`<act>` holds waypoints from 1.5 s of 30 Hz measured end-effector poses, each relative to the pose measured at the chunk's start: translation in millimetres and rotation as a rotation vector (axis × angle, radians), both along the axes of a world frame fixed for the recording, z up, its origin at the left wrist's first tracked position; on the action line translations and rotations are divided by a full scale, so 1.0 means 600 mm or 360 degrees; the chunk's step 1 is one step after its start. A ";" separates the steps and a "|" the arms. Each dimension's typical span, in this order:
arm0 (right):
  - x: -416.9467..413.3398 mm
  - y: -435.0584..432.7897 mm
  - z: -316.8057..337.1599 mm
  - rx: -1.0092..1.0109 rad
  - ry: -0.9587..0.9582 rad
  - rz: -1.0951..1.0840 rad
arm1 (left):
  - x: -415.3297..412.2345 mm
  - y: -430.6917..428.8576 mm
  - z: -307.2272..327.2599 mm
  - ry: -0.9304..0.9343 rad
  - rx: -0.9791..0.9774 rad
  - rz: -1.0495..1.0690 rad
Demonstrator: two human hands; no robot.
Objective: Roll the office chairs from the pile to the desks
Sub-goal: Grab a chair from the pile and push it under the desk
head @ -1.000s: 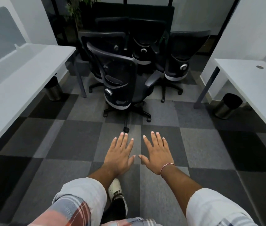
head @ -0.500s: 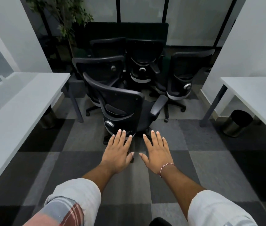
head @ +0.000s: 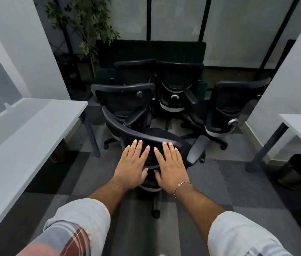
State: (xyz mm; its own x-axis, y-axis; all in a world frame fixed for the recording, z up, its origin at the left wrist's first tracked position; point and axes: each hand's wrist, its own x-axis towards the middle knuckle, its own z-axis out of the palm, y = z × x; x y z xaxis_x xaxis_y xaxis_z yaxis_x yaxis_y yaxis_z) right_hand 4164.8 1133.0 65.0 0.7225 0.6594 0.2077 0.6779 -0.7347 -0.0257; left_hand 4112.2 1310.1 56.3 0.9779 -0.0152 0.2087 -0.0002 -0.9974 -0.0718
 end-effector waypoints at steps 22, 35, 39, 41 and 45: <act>0.185 0.251 0.045 -0.0299 0.0425 -0.0274 | 0.243 0.269 0.043 0.0454 0.0140 -0.0220; 0.137 0.253 0.032 -0.0279 0.0302 -0.0624 | 0.266 0.271 0.052 0.0465 0.0287 -0.0609; 0.111 0.233 0.038 -0.0313 0.0327 -0.0649 | 0.239 0.255 0.048 0.0427 0.0290 -0.0675; 0.105 0.225 0.039 -0.0336 0.0326 -0.0642 | 0.231 0.247 0.046 0.0428 0.0299 -0.0700; 0.088 0.212 0.044 -0.0367 0.0332 -0.0650 | 0.215 0.236 0.044 0.0418 0.0312 -0.0763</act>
